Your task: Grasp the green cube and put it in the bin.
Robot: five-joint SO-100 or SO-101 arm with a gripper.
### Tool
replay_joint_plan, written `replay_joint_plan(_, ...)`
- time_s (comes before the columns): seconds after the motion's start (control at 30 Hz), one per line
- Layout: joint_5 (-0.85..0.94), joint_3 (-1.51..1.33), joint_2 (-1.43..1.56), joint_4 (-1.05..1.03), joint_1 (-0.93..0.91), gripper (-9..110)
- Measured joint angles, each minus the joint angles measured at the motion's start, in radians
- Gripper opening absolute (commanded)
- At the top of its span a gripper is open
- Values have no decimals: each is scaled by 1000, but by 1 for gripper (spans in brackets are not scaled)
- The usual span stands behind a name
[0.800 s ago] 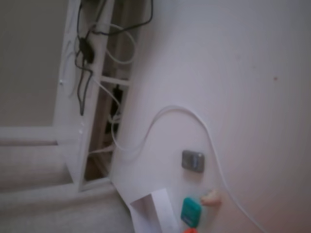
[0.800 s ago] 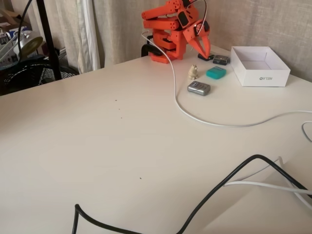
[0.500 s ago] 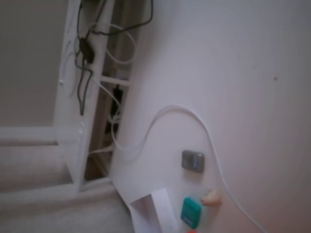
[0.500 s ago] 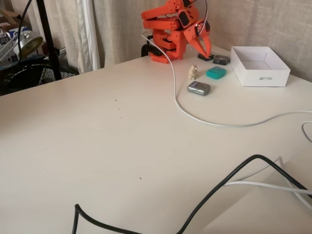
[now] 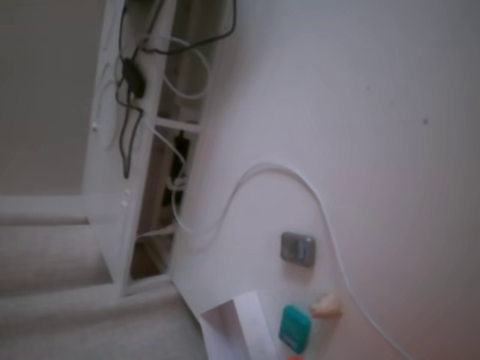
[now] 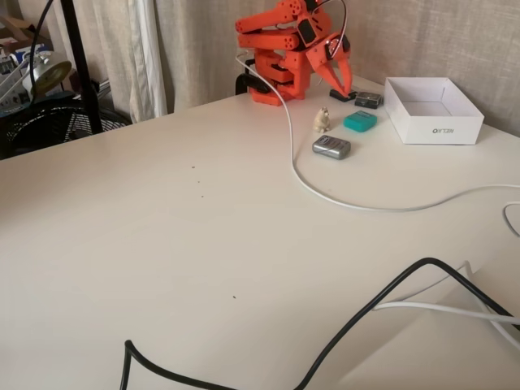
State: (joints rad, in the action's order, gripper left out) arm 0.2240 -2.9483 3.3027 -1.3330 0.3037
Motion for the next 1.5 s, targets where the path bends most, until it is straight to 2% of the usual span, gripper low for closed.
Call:
replay_joint_plan(0.07,0,0,0,0,0,-8)
replay_joint_plan(0.13,6,-3,0,9,0,-3)
replay_joint_plan(0.27,25,32,-92,166,-6,-2)
replay_joint_plan(0.43,32,307,-348,281,60,2)
replay_joint_plan(0.53,32,528,-492,275,87,12)
replay_joint_plan(0.63,31,790,-657,164,115,23)
replay_joint_plan(0.73,31,1069,-845,52,130,28)
replay_joint_plan(0.83,49,1319,-996,-118,144,29)
replay_joint_plan(0.93,98,1443,-1106,-285,144,31)
replay_joint_plan(1.13,115,1463,-1239,-425,120,36)
replay_joint_plan(1.5,158,1190,-1401,-330,63,39)
